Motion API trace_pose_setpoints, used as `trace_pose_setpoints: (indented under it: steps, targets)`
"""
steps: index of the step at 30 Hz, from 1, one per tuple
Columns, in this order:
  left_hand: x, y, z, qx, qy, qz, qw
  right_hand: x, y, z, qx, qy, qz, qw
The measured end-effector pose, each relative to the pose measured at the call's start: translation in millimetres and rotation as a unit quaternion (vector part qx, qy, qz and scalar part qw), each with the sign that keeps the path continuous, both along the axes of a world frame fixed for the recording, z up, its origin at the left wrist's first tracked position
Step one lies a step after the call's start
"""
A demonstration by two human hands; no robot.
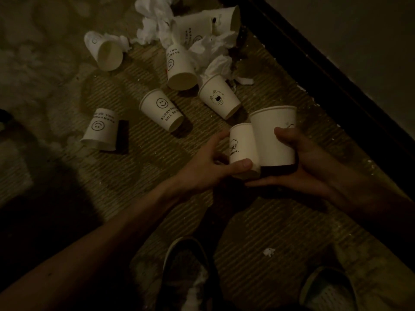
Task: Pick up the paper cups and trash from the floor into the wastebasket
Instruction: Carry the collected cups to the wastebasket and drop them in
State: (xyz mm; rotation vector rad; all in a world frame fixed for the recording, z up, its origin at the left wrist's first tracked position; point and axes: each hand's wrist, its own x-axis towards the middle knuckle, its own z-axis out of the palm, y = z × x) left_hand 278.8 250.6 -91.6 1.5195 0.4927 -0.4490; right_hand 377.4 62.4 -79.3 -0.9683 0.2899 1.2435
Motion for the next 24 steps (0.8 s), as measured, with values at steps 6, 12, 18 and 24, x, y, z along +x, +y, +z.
trace_pose_setpoints:
  steps: [6,12,18,24]
  targets:
    - [9.2,11.7,2.0,0.043,-0.003,-0.068,0.997,5.7,5.1,-4.5,-0.022,0.004,0.012,1.0]
    - [43.4,30.5,0.0,0.138,0.003,0.097,0.986,16.4,6.7,-5.9,-0.048,-0.011,-0.029,0.998]
    - [86.5,40.2,-15.8,0.185,-0.025,0.173,0.967,26.6,3.0,-6.8,-0.051,-0.015,-0.059,0.997]
    - [108.0,42.6,-31.1,0.18,0.009,0.208,0.961,29.6,-3.7,-10.6,-0.054,-0.023,-0.069,0.996]
